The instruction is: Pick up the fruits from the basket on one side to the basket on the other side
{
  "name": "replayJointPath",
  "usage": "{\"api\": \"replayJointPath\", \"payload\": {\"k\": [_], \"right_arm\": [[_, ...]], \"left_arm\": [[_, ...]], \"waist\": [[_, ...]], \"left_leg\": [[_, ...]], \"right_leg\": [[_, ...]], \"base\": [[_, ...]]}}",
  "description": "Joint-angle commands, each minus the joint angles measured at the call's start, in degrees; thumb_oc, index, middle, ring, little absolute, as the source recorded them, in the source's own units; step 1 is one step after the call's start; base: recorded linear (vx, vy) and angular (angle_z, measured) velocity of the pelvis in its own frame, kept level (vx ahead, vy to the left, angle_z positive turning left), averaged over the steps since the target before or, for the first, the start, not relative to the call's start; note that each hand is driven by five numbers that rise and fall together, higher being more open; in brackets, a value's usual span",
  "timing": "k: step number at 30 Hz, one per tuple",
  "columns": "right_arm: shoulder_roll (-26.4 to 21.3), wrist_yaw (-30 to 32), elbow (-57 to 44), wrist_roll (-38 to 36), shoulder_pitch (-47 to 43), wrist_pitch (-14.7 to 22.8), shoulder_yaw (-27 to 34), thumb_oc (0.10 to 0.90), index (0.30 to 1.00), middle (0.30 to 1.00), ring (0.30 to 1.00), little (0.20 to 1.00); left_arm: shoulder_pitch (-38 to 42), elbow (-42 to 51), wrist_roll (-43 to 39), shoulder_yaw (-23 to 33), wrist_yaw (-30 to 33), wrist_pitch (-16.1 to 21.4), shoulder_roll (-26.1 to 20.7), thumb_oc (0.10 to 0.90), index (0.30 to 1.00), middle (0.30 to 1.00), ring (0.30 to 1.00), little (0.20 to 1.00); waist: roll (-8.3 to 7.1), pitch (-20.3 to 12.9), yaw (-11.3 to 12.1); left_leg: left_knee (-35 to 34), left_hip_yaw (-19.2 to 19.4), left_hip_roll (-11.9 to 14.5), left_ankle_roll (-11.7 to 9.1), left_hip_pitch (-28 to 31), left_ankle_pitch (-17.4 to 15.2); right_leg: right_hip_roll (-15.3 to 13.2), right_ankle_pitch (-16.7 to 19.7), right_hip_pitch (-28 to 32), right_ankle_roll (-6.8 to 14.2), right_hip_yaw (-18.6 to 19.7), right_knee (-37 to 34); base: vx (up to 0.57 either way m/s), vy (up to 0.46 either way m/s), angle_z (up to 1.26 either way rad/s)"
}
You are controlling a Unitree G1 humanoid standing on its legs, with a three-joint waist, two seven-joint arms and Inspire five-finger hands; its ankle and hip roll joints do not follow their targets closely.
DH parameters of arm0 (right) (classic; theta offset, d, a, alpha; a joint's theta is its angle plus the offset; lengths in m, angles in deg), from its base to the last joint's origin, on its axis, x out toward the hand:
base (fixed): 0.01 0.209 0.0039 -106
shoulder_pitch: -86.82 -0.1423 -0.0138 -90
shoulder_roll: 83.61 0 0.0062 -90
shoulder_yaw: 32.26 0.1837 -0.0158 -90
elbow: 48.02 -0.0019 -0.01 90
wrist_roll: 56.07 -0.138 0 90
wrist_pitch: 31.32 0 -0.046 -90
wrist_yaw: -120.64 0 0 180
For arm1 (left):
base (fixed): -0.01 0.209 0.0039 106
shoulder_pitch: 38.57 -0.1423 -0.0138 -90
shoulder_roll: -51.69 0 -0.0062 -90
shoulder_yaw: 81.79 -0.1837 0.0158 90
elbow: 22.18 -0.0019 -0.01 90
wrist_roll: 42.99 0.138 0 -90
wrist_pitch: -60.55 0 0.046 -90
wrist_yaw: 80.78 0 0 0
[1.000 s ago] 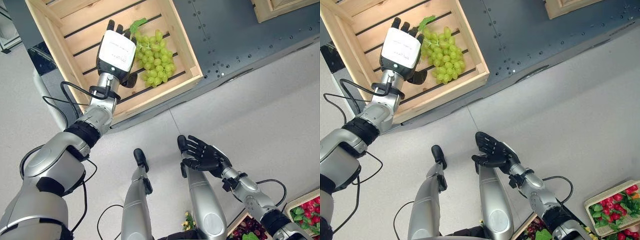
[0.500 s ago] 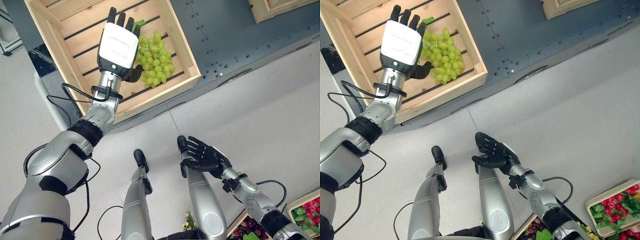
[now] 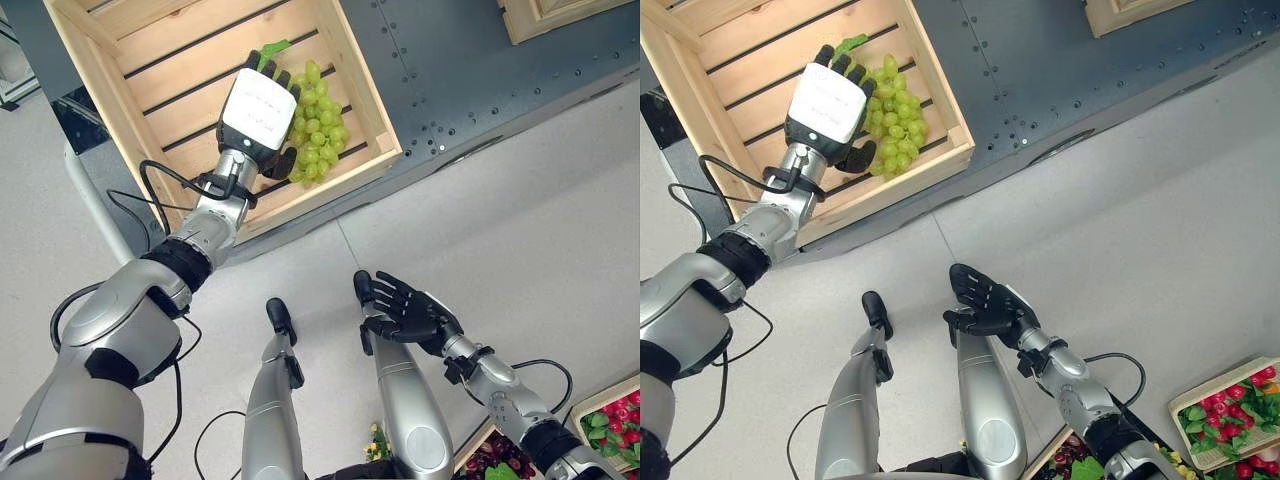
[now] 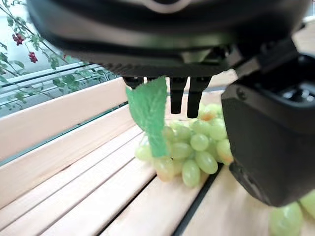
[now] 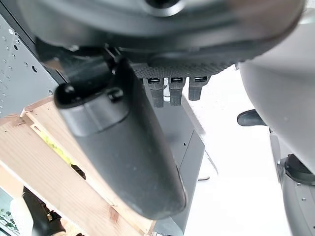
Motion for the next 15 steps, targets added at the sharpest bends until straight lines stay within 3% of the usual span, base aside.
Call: {"api": "replayJointPath", "payload": {"k": [1,7,8,9,10,11,12,15], "right_arm": [[0.47,-2.02,-3.82,-2.71,1.88,3.85,-0.72,0.8,0.9,0.9,0.9,0.9],[0.65,-2.21,-3.36,-2.47,1.72,4.15,-0.83,0.8,0.9,0.9,0.9,0.9],[0.58,-2.17,-3.46,-2.5,1.76,4.08,-0.79,0.8,0.9,0.9,0.9,0.9],[0.47,-2.28,-3.44,-2.58,1.84,4.1,-0.74,0.8,0.9,0.9,0.9,0.9],[0.51,-2.18,-3.5,-2.52,1.82,4.08,-0.74,0.8,0.9,0.9,0.9,0.9],[0.59,-1.92,-3.62,-2.43,1.78,4.06,-0.8,0.8,0.9,0.9,0.9,0.9],[0.66,-1.95,-3.58,-2.19,1.71,3.9,-0.71,0.8,0.9,0.9,0.9,0.9],[0.65,-2.06,-3.68,-1.94,2.18,4.26,-0.77,0.8,0.9,0.9,0.9,0.9]], "left_arm": [[8.79,-2.85,-0.89,2.96,8.35,4.31,-0.94,0.8,0.9,0.9,0.9,0.9],[9.43,-4.49,-1.51,1.84,7.43,6.96,-0.16,0.8,0.9,0.9,0.9,0.9],[9.55,-4.76,-1.75,1.68,7.84,7.92,-0.05,0.745,0.818,0.818,0.818,0.818],[9.66,-4.77,-2.33,1.43,8.46,8.09,-0.12,0.599,0.599,0.599,0.599,0.599],[9.65,-4.69,-2.32,1.47,8.71,8.1,-0.02,0.574,0.561,0.561,0.561,0.561],[9.73,-4.65,-2.13,1.59,9.03,8.26,0.18,0.456,0.385,0.385,0.385,0.385],[10.03,-4.76,-2.41,1.44,8.92,8.76,0.36,0.4,0.3,0.3,0.3,0.3],[9.55,-4.19,-2.83,1.68,10.1,9.38,0.45,0.4,0.3,0.3,0.3,0.3]], "waist": [[-2.56,-0.56,-1.07],[-2.73,-0.56,-1.47],[-2.79,-0.56,-1.55],[-2.8,-0.56,-1.6],[-2.79,-0.56,-1.61],[-2.78,-0.56,-1.65],[-2.77,-0.56,-1.79],[-2.77,-0.56,-1.79]], "left_leg": [[10.06,0.72,1.73,0.08,-4.1,-4.4],[9.97,0.9,1.88,-0.03,-4.12,-4.2],[9.94,1.03,1.95,-0.03,-4.09,-4.19],[9.93,1.08,1.97,-0.07,-4.12,-4.17],[9.89,1.09,1.95,-0.06,-4.14,-4.15],[9.85,1.09,1.9,-0.04,-4.14,-4.15],[9.82,1.17,1.95,-0.07,-4.11,-4.11],[9.95,1.09,1.89,-0.09,-4.08,-4.24]], "right_leg": [[1.74,2.57,3.17,-1.74,-1.27,-3.98],[1.9,2.65,3.04,-1.77,-1.25,-3.91],[1.83,2.71,2.98,-1.74,-1.24,-3.93],[1.79,2.73,2.99,-1.74,-1.25,-4.01],[1.8,2.73,2.95,-1.75,-1.24,-4.0],[1.85,2.74,2.91,-1.78,-1.18,-4.01],[1.94,2.71,2.89,-1.84,-1.09,-3.93],[1.99,2.57,2.99,-1.92,-1.05,-3.85]], "base": [[0.0,0.0,0.0],[0.0,0.0,0.0],[0.0,0.004,-0.03],[0.0,0.004,-0.03],[0.0,0.005,-0.04],[0.0,0.01,-0.04],[0.0,0.013,-0.04],[0.0,0.004,-0.04]]}}
